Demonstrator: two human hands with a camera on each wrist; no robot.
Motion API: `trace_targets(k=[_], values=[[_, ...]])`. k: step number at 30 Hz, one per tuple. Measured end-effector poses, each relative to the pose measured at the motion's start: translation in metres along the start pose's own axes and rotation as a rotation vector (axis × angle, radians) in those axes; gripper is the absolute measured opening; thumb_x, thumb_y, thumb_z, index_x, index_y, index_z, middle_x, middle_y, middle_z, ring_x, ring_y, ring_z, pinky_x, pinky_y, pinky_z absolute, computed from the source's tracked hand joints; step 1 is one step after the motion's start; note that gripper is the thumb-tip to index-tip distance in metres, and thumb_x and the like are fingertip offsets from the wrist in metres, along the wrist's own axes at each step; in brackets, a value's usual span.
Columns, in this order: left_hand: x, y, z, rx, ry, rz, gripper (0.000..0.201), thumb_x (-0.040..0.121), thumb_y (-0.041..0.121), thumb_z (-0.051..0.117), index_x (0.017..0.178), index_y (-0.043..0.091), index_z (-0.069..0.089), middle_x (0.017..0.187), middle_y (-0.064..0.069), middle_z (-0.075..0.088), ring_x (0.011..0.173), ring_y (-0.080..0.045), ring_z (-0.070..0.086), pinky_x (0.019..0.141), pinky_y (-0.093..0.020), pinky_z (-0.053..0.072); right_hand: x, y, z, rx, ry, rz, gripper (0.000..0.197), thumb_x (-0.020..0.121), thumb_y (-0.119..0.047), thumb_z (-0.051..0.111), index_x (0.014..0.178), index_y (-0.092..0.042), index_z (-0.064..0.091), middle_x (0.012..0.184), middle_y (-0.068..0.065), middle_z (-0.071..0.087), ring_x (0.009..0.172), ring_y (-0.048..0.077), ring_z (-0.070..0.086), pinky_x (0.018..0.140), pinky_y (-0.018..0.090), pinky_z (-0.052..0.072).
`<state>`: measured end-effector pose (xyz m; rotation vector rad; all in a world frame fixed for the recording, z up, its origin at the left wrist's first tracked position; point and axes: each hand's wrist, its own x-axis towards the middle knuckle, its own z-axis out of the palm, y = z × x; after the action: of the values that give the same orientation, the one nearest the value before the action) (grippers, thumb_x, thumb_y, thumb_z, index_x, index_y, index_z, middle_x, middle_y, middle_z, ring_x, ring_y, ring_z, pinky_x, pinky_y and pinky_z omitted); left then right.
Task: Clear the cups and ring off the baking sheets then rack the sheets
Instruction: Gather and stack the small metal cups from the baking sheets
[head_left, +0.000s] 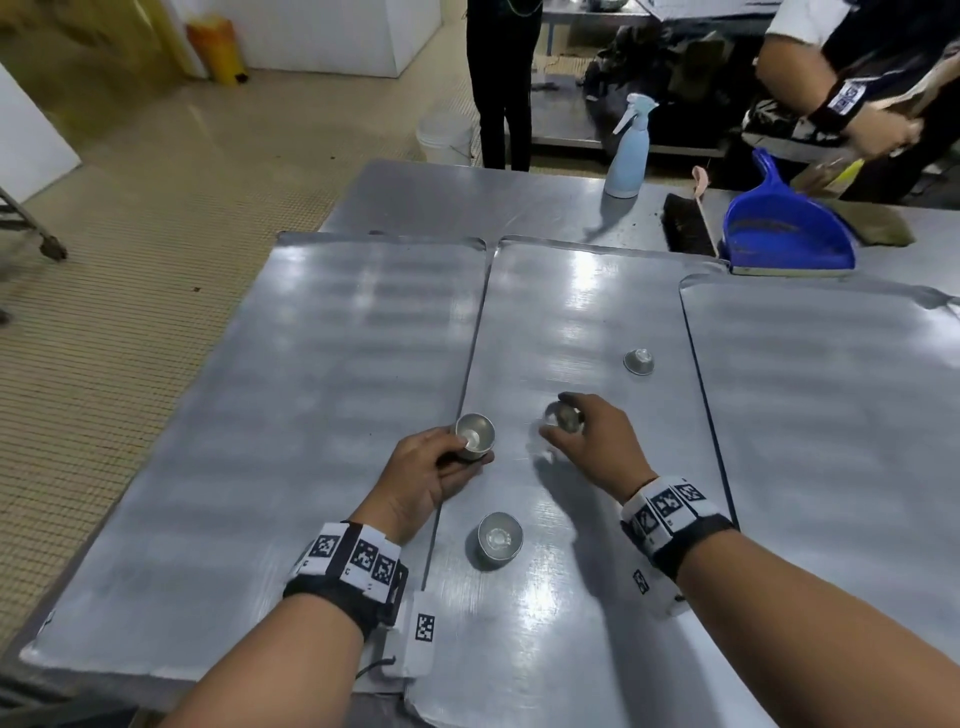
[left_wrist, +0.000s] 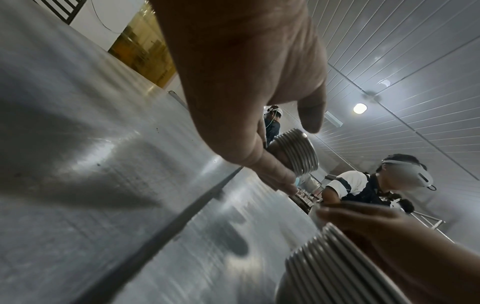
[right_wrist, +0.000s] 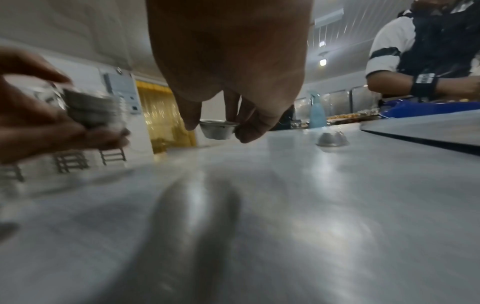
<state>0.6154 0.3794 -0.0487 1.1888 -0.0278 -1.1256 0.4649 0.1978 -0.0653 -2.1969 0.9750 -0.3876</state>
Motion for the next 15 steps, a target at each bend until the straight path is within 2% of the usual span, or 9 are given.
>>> trace_targets(k=[3, 5, 6, 10, 15], values=[[-0.004, 0.0, 0.002, -0.039, -0.014, -0.016, 0.026, 0.097, 0.004, 0.049, 0.112, -0.011, 0.064, 0.108, -0.032, 0.072, 0.101, -0.038, 0.074, 0.092, -0.037, 0.059, -0.008, -0.028, 0.004, 0.143, 0.026, -0.092, 0.053, 0.08, -0.037, 0.081, 0.126, -0.017, 0.065, 0.117, -0.002, 0.067, 0.102, 0.012, 0.064, 0.087, 0.025, 0.051], [-0.005, 0.001, 0.003, -0.056, -0.029, -0.017, 0.028, 0.096, 0.004, 0.047, 0.112, -0.012, 0.064, 0.108, -0.032, 0.072, 0.098, -0.038, 0.075, 0.087, -0.035, 0.062, -0.014, -0.046, 0.007, 0.21, -0.011, -0.151, 0.053, 0.078, -0.037, 0.082, 0.126, -0.019, 0.065, 0.115, -0.007, 0.068, 0.098, 0.005, 0.063, 0.08, 0.017, 0.05], [-0.005, 0.001, 0.004, -0.062, -0.034, -0.012, 0.029, 0.096, 0.003, 0.046, 0.112, -0.012, 0.065, 0.106, -0.031, 0.072, 0.095, -0.036, 0.075, 0.084, -0.034, 0.063, -0.017, -0.054, 0.008, 0.22, -0.042, -0.177, 0.054, 0.078, -0.038, 0.081, 0.126, -0.02, 0.065, 0.114, -0.008, 0.069, 0.098, 0.002, 0.063, 0.08, 0.016, 0.05], [-0.007, 0.002, 0.005, -0.063, -0.043, 0.021, 0.027, 0.095, 0.0, 0.044, 0.107, -0.009, 0.067, 0.094, -0.023, 0.072, 0.082, -0.025, 0.075, 0.073, -0.032, 0.062, -0.023, -0.063, 0.016, 0.159, -0.147, -0.232, 0.055, 0.078, -0.041, 0.081, 0.127, -0.025, 0.063, 0.114, -0.01, 0.071, 0.101, 0.003, 0.063, 0.09, 0.025, 0.052], [-0.005, 0.0, 0.003, -0.027, -0.053, 0.049, 0.025, 0.097, 0.003, 0.047, 0.108, -0.01, 0.066, 0.092, -0.023, 0.072, 0.081, -0.023, 0.074, 0.077, -0.034, 0.062, -0.021, -0.057, 0.023, 0.162, -0.164, -0.228, 0.055, 0.077, -0.047, 0.08, 0.127, -0.032, 0.061, 0.111, -0.014, 0.072, 0.099, 0.003, 0.065, 0.091, 0.03, 0.053]])
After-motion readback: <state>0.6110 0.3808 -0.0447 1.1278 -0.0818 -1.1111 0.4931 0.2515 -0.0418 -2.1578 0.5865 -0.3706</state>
